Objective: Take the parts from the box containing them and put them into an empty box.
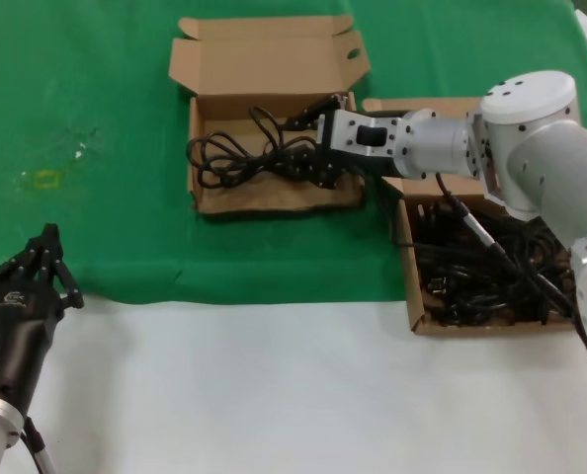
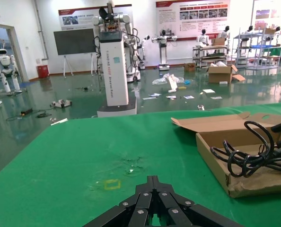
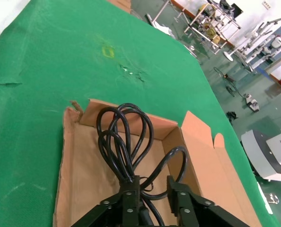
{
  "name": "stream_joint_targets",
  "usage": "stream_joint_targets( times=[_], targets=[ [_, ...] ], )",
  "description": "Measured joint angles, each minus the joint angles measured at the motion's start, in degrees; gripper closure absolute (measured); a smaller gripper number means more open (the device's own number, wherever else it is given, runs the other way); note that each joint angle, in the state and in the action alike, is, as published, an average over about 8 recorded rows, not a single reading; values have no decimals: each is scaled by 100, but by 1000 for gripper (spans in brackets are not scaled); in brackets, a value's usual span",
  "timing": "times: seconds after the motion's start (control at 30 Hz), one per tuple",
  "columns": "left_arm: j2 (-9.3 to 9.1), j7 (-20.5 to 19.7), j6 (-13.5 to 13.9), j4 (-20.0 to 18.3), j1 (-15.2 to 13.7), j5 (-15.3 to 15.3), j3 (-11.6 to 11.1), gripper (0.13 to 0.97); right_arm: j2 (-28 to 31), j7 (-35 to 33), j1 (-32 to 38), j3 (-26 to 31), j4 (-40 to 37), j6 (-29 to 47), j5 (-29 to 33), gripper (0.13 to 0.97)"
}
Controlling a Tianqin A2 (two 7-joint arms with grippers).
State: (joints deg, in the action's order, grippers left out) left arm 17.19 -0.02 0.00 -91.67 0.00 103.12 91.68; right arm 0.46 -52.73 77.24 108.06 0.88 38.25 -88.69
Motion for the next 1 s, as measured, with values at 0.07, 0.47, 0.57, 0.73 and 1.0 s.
stream_joint_targets(
  times=[0.07, 0.47, 0.57, 0.73, 1.0],
  targets=[
    [0, 0, 0, 0, 0, 0, 0, 953, 12, -23, -6, -20, 0, -12, -11, 840],
    [0, 0, 0, 0, 0, 0, 0, 949, 30, -75, -20, -54, 2, -26, -32, 699],
    [0, 0, 0, 0, 0, 0, 0, 945, 30, -75, -20, -54, 2, -26, -32, 660],
    [0, 0, 0, 0, 0, 0, 0, 923, 33, -68, -36, -57, 22, -34, -35, 523],
    [0, 0, 0, 0, 0, 0, 0, 846, 119, 213, -439, -140, 496, -232, -109, 352]
  ],
)
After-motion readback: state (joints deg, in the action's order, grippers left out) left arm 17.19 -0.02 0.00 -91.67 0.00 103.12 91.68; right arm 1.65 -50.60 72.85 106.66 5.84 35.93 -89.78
